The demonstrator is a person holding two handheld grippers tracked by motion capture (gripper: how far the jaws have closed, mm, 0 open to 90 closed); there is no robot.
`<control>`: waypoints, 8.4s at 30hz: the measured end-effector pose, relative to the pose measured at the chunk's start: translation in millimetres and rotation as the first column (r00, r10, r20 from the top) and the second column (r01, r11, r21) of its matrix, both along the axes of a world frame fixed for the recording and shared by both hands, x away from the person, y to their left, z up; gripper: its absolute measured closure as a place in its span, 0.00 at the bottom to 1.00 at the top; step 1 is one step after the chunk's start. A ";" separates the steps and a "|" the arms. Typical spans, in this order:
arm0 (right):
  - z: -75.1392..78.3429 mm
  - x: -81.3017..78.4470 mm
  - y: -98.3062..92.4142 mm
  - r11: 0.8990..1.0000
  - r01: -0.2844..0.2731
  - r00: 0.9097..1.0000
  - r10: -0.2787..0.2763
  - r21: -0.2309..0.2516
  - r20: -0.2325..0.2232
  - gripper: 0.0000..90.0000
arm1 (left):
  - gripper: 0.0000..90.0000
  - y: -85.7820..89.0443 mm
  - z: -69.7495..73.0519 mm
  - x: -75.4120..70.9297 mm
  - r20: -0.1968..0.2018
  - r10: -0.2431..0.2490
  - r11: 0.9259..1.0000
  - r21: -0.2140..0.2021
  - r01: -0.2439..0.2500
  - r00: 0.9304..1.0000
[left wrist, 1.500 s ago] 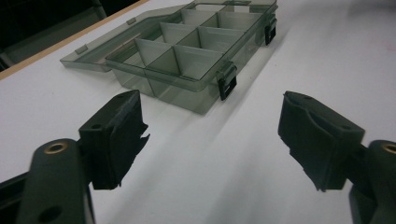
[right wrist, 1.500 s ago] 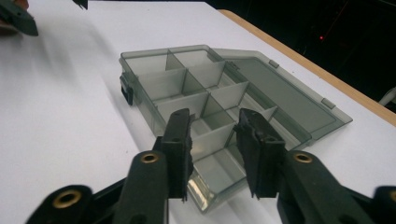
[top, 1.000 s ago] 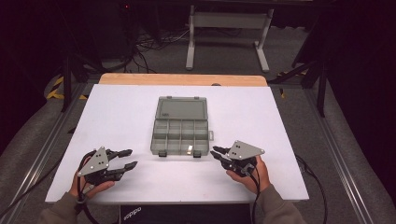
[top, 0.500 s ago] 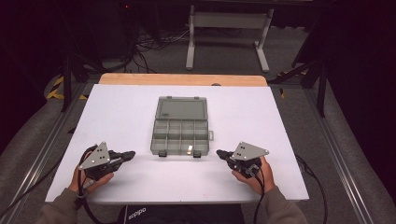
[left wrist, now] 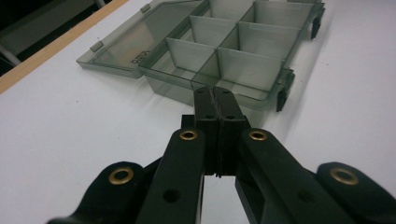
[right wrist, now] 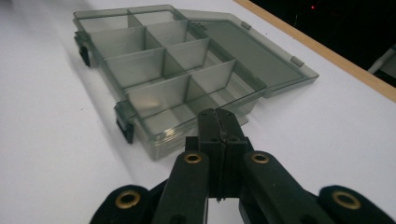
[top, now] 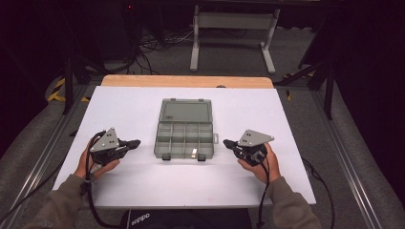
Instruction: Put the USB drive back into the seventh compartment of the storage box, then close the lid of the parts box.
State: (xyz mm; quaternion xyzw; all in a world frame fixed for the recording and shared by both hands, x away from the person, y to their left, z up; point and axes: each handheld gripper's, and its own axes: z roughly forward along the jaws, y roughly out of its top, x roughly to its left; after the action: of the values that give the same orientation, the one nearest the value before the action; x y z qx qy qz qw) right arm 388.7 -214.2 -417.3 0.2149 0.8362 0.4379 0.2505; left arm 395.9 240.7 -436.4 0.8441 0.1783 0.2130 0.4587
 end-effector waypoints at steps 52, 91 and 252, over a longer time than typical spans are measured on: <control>21.0 123.5 29.8 0.992 0.126 0.990 -0.128 -0.033 -0.061 1.00 | 1.00 -25.8 30.5 101.2 -0.015 0.112 0.993 0.043 -0.111 0.994; -8.4 164.1 40.5 0.970 0.198 0.956 -0.223 -0.137 -0.193 1.00 | 1.00 -44.5 2.3 149.8 -0.108 0.156 0.981 0.129 -0.142 0.982; 35.8 124.1 53.5 0.967 0.245 0.958 -0.253 0.073 0.133 1.00 | 1.00 -70.6 59.9 121.1 0.134 0.261 0.965 -0.005 -0.263 0.956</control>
State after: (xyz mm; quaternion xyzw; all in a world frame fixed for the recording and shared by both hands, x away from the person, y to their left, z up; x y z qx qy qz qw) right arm 512.9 -160.7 -381.5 0.2937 0.7701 0.4404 0.3560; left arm 517.0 170.1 -376.5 0.7998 0.2559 0.3290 0.4319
